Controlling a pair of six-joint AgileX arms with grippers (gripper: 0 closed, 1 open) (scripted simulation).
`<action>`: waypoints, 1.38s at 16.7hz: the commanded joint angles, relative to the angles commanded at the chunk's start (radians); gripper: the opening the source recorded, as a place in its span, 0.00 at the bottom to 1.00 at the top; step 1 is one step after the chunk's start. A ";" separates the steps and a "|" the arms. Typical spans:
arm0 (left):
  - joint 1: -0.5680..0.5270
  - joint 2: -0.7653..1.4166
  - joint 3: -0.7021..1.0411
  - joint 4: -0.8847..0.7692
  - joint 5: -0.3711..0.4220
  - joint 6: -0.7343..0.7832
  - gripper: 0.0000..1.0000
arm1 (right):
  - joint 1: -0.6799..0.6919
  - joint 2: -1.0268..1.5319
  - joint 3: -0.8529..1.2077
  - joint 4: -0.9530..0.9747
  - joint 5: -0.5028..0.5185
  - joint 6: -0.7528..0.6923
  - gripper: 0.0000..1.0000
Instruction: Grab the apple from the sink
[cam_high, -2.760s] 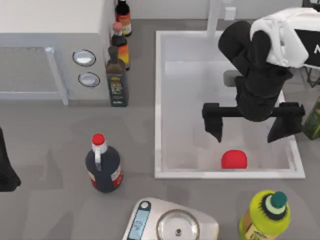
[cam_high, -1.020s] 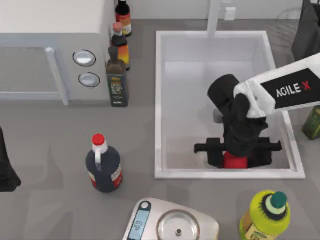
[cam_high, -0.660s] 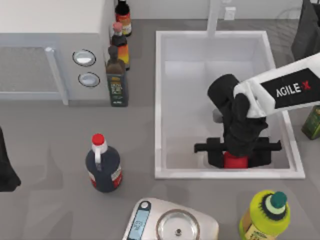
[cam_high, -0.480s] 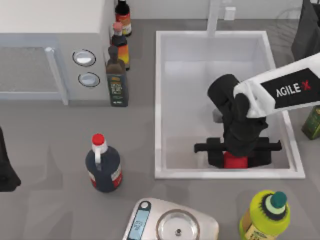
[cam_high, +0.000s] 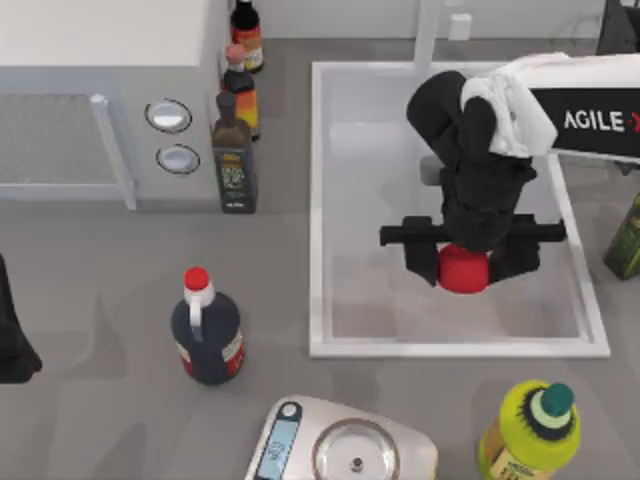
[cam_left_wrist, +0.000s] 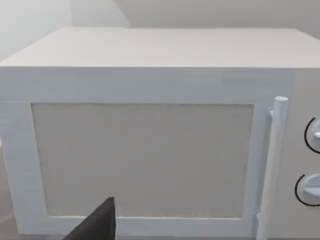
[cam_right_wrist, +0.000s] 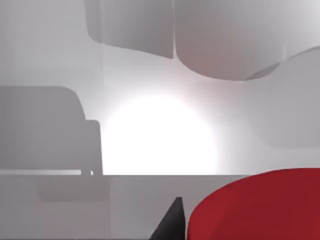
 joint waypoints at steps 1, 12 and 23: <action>0.000 0.000 0.000 0.000 0.000 0.000 1.00 | 0.000 -0.019 0.051 -0.077 0.000 0.000 0.00; 0.000 0.000 0.000 0.000 0.000 0.000 1.00 | -0.008 -0.196 0.403 -0.592 -0.002 -0.011 0.00; 0.000 0.000 0.000 0.000 0.000 0.000 1.00 | -0.255 -0.405 0.108 -0.533 -0.014 -0.258 0.00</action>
